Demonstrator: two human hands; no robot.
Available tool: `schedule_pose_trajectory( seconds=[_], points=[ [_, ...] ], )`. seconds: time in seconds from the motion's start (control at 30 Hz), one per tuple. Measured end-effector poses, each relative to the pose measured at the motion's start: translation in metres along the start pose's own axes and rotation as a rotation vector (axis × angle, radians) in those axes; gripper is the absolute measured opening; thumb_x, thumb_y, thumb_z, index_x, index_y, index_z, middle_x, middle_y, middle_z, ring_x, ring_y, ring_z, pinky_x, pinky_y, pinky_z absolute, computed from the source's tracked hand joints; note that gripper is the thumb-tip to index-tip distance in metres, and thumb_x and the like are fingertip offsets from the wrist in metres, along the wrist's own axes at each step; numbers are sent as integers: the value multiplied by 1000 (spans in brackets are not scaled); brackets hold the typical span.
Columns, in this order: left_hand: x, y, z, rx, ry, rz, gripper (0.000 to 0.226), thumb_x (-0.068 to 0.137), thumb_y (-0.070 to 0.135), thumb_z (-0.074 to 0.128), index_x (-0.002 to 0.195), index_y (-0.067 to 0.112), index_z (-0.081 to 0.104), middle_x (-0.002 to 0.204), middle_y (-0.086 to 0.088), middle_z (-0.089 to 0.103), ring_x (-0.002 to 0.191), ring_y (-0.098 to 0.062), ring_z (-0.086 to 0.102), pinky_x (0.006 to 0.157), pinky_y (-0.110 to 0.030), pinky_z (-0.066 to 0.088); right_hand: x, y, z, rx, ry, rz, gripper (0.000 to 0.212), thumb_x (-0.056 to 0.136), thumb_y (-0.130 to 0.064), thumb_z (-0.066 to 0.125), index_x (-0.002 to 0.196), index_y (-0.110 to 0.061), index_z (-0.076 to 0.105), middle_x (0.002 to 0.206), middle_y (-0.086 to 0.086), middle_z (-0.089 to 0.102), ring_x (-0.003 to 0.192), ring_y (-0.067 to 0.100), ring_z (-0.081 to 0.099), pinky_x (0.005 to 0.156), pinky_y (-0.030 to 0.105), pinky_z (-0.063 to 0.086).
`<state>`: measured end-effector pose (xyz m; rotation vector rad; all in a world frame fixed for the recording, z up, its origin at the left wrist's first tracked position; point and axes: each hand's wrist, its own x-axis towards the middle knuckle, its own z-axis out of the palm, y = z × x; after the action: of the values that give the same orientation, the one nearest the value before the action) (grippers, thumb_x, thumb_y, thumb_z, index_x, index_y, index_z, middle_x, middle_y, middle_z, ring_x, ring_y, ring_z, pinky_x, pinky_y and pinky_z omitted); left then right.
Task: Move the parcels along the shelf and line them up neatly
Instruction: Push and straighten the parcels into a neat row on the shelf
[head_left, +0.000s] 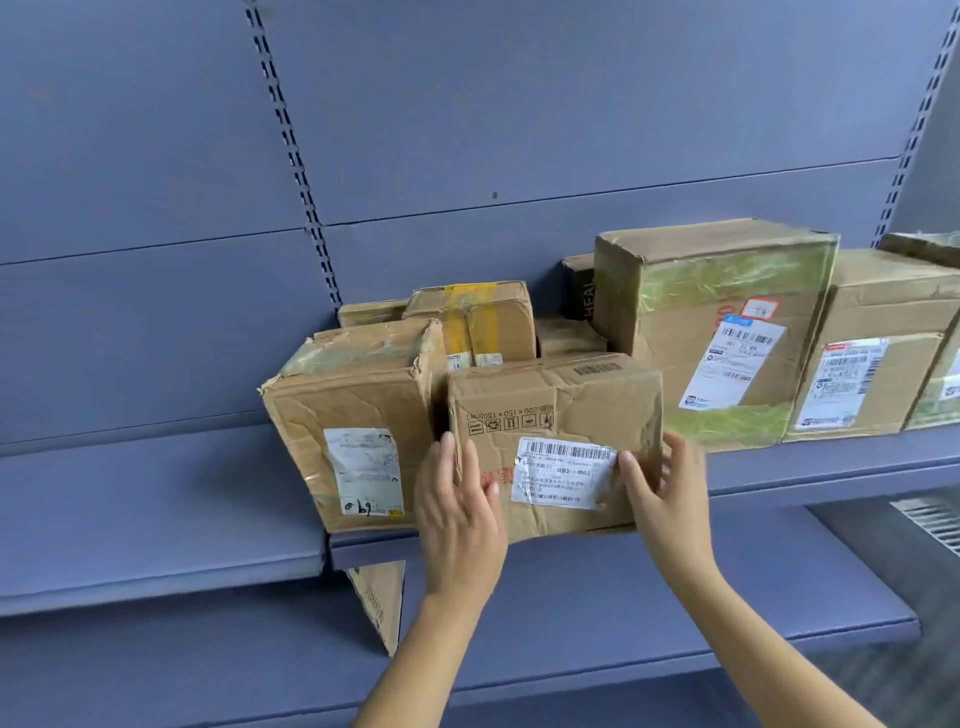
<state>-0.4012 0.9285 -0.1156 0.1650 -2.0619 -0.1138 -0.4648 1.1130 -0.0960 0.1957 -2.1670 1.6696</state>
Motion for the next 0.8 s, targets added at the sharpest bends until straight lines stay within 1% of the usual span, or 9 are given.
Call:
schedule_pose_trajectory(
  seconds=[0.07,0.17,0.27,0.4,0.47,0.53,0.57,0.67,0.8],
  points=[
    [3,-6,10,133,-29,135,49,101,23,36,145,3,25,148,-20,27,138,-35,27,116,-43,21,-1,11,10,-131,133,-254,49,91,-13,60,136,-10,40,138,11,33,125,15,37,98,32,37],
    [-5,-6,14,206,-132,116,64,99,33,33,150,3,9,159,-18,1,147,-31,1,120,-43,6,-1,27,25,-344,157,-532,57,91,-8,44,145,-12,25,148,17,17,142,37,18,114,47,24],
    [-8,-6,27,233,-176,68,81,93,44,36,149,1,-2,157,-18,-13,146,-31,-8,120,-43,1,4,35,38,-445,96,-536,68,87,0,39,147,-16,12,152,18,1,143,39,4,114,59,18],
    [-10,-10,45,246,-183,34,81,92,46,34,148,-2,-1,156,-20,-17,146,-32,-12,118,-44,2,7,49,49,-439,68,-577,45,101,-24,21,143,-10,13,145,28,7,136,45,10,105,67,25],
    [-12,-10,51,224,-189,15,73,96,46,27,146,-5,12,156,-26,-5,145,-33,-14,118,-45,3,9,55,52,-424,69,-575,45,103,-30,17,140,-5,18,142,33,10,131,50,14,101,70,27],
    [-12,-10,56,198,-194,4,68,98,46,18,141,-7,23,151,-27,19,145,-33,-14,116,-47,5,12,61,55,-435,77,-597,44,104,-30,19,138,-1,22,139,35,10,131,52,14,101,71,28],
    [-11,-11,58,190,-191,7,67,99,47,16,139,-6,24,151,-28,20,145,-33,-14,117,-47,5,14,63,56,-437,84,-611,44,104,-29,20,138,-2,21,139,35,10,132,52,12,101,70,28],
    [-12,-16,64,220,-170,39,70,98,49,17,143,-5,17,156,-25,-12,145,-34,-13,118,-47,2,16,65,56,-438,69,-623,45,104,-31,20,141,-6,14,140,34,9,134,48,8,102,70,27],
    [-18,-15,56,217,-104,97,78,96,47,32,149,-1,0,157,-21,-13,146,-34,-8,118,-51,6,13,66,50,-467,86,-625,47,103,-30,24,143,-9,12,145,29,7,138,43,5,105,69,25]
  ],
)
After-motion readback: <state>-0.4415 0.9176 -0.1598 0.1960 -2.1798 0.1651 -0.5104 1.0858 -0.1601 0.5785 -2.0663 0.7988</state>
